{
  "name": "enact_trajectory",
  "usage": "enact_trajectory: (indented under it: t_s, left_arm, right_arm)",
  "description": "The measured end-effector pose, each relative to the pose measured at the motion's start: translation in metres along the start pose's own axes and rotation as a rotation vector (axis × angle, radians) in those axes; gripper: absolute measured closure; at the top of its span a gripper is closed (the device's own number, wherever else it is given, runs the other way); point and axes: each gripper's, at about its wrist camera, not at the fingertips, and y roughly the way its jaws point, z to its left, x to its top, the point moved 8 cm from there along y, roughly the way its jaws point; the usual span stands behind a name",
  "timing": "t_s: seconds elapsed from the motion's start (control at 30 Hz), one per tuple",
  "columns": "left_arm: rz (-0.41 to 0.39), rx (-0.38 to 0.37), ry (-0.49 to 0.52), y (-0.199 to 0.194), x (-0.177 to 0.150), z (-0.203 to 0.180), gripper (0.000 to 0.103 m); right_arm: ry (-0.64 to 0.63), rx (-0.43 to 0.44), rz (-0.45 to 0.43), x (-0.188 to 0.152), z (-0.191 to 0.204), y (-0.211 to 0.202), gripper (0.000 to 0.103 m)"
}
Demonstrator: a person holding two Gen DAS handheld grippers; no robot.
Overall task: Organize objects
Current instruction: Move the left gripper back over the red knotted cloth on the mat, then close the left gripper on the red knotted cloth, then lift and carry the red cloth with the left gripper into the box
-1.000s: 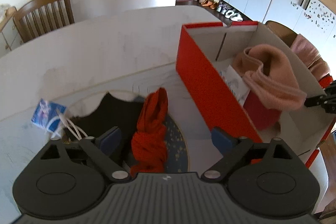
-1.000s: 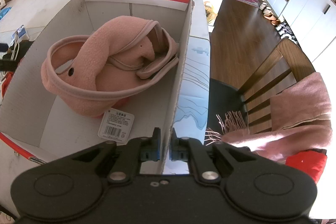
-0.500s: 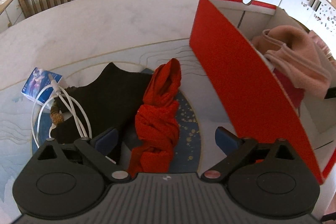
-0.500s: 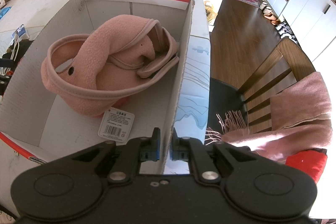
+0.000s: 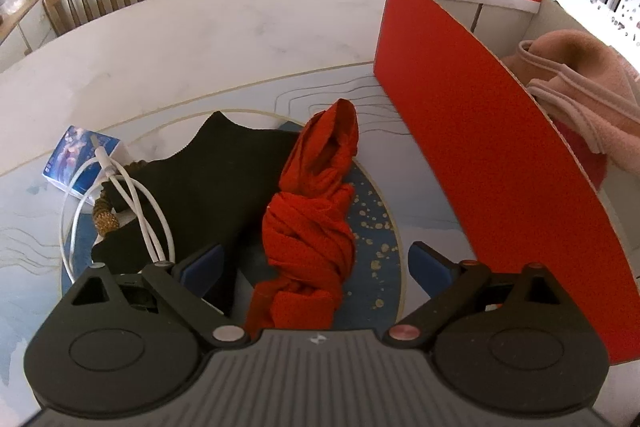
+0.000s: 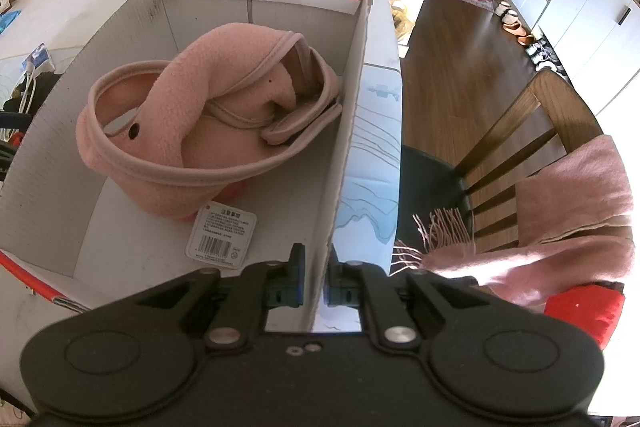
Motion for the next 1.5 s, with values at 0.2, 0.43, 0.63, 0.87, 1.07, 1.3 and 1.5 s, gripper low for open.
enact_trajectory:
  t_s: [0.2,0.43,0.63,0.87,1.07,1.3,1.5]
  left_arm:
    - [-0.016,0.019,0.005,-0.003,0.001,-0.004,0.04]
    - [-0.001,0.057,-0.006,-0.004,0.002,-0.003,0.064]
    - [0.015,0.035,-0.052,-0.008,0.002,0.0,0.07]
    - [0.01,0.011,-0.093,-0.024,0.008,-0.003,0.071]
    - [-0.009,-0.087,-0.205,-0.049,0.022,-0.007,0.071]
    - [-0.057,-0.128,-0.22,-0.083,0.046,-0.02,0.071]
    - [-0.117,-0.166,-0.178,-0.11,0.073,-0.041,0.071]
  right_arm:
    - [-0.001,0.0,0.0,0.0,0.0,0.0,0.095]
    - [-0.001,-0.001,0.0,0.001,0.0,0.0,0.096]
    - [0.004,-0.003,-0.007,-0.001,0.0,0.003,0.098]
    - [0.003,-0.003,-0.007,-0.001,0.0,0.003,0.098]
    - [0.002,-0.003,-0.009,0.0,-0.001,0.004,0.098]
    - [0.0,-0.003,-0.009,0.001,0.001,0.004,0.098]
    - [-0.003,-0.002,-0.007,0.003,0.001,0.003,0.098]
